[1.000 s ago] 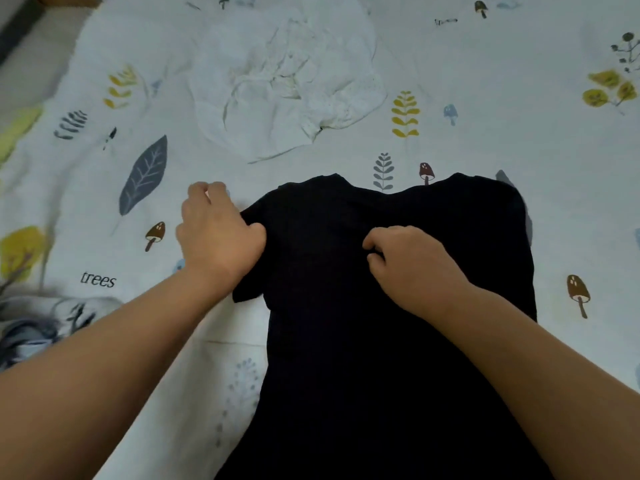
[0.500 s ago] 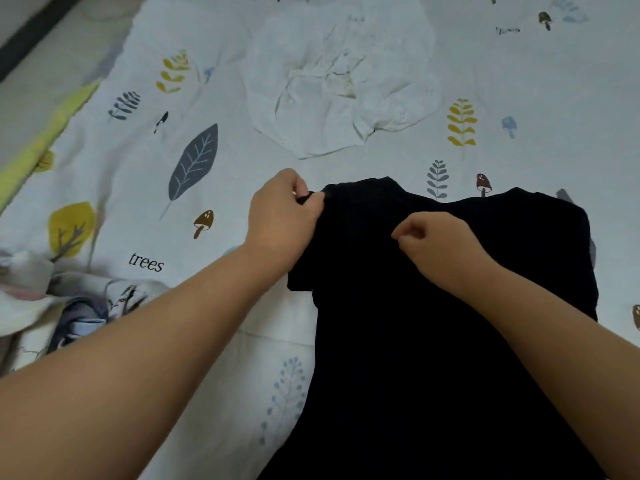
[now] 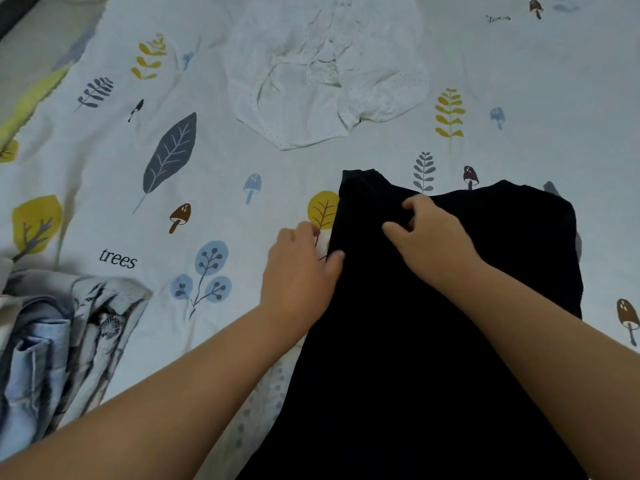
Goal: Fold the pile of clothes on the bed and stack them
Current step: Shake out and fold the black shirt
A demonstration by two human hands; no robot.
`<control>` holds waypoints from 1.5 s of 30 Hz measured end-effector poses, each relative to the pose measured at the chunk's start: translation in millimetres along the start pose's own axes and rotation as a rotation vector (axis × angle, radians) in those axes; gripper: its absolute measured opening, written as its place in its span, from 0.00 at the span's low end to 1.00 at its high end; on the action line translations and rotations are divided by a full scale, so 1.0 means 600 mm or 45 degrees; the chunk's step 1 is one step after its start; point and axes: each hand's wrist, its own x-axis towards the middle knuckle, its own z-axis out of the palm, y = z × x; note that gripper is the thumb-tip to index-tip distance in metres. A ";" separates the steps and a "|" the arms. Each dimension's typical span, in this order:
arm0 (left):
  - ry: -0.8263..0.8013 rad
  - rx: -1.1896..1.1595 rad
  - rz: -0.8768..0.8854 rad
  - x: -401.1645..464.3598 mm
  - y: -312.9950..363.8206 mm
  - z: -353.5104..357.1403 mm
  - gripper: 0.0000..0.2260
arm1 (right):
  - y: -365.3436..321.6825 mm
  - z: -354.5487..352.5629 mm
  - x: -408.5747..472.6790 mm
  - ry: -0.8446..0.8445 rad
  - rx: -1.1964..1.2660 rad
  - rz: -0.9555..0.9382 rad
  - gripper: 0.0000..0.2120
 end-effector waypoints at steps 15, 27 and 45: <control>-0.161 -0.022 -0.135 -0.015 0.004 0.031 0.08 | -0.027 0.010 0.080 -0.196 -0.498 -0.228 0.10; -0.040 -0.437 -0.199 -0.024 -0.020 0.024 0.02 | -0.066 0.007 0.146 -0.091 -1.023 -0.650 0.17; -0.096 0.669 0.358 0.022 -0.109 0.034 0.27 | -0.027 0.118 0.034 -0.083 -0.839 -0.451 0.28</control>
